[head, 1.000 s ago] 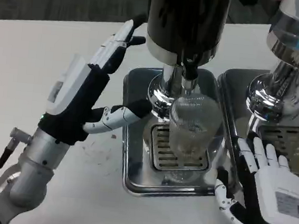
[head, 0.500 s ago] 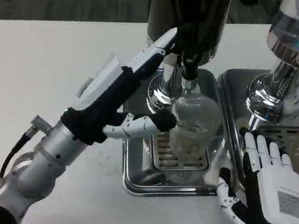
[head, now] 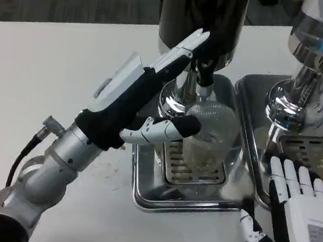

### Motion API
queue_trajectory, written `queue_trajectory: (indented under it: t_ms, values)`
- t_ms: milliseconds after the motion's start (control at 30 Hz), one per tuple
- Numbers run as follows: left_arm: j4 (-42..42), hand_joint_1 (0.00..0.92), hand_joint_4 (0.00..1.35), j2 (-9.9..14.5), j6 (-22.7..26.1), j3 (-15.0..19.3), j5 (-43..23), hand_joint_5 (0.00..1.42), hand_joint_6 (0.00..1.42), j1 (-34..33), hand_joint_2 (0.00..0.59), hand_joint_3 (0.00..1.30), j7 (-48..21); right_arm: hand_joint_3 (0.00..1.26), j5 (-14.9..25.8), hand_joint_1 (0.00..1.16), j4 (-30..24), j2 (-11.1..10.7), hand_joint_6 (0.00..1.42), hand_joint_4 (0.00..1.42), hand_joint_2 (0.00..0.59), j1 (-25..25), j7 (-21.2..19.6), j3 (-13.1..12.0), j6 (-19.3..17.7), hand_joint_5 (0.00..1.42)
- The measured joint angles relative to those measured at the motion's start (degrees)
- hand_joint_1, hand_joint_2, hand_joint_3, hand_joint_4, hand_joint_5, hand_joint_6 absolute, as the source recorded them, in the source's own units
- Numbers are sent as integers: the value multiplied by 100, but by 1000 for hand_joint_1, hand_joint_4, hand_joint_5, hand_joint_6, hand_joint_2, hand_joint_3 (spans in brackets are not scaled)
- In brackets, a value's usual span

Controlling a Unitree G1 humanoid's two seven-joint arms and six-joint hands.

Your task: Grasp the cup under the faucet to collect the drink, then remove the cup.

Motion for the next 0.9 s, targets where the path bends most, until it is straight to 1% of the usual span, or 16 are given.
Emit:
queue_trajectory:
  t_ms: [100, 267, 400, 433, 500, 533, 700, 900]
  values:
    - [-11, 0, 0, -17, -1, 35, -32, 257, 182, 0, 111, 172, -37, 5, 0, 165, -7, 0, 0, 0, 466, 0, 6, 2, 0, 0]
    - [-121, 0, 12, -5, -2, 108, -47, 294, 217, 3, 113, 212, -69, 5, 1, 161, -11, 0, 0, 0, 466, -3, 23, -1, 0, 0]
    - [-196, 2, 114, 10, -5, 136, -55, 386, 296, 19, 125, 316, -111, 5, 22, 159, -11, 0, 0, 0, 466, -11, 23, -7, -2, 0]
    - [-211, 18, 137, 14, -13, 158, -54, 407, 317, 21, 126, 339, -113, 5, 28, 158, -11, 0, 0, 0, 466, -12, 23, -8, -4, 0]
    - [-269, 19, 167, 36, -78, 222, -55, 431, 335, 56, 131, 369, -124, 5, 42, 157, -11, 0, 0, 0, 466, -14, 26, -7, -4, 0]
    - [-304, 22, 176, 62, -91, 231, -32, 439, 341, 68, 140, 380, -132, 5, 43, 157, -11, 0, 0, 0, 466, -13, 29, -8, -4, 0]
    - [-444, 21, 194, 106, -95, 295, 162, 451, 350, 96, 132, 403, -93, 5, 67, 155, -11, 3, 0, 0, 466, -12, 32, -18, -3, 0]
    - [-629, 28, 205, 218, -107, 391, 653, 452, 354, 108, 128, 411, 128, 5, 76, 154, -11, 14, 0, 0, 466, -17, 34, -21, -2, 0]
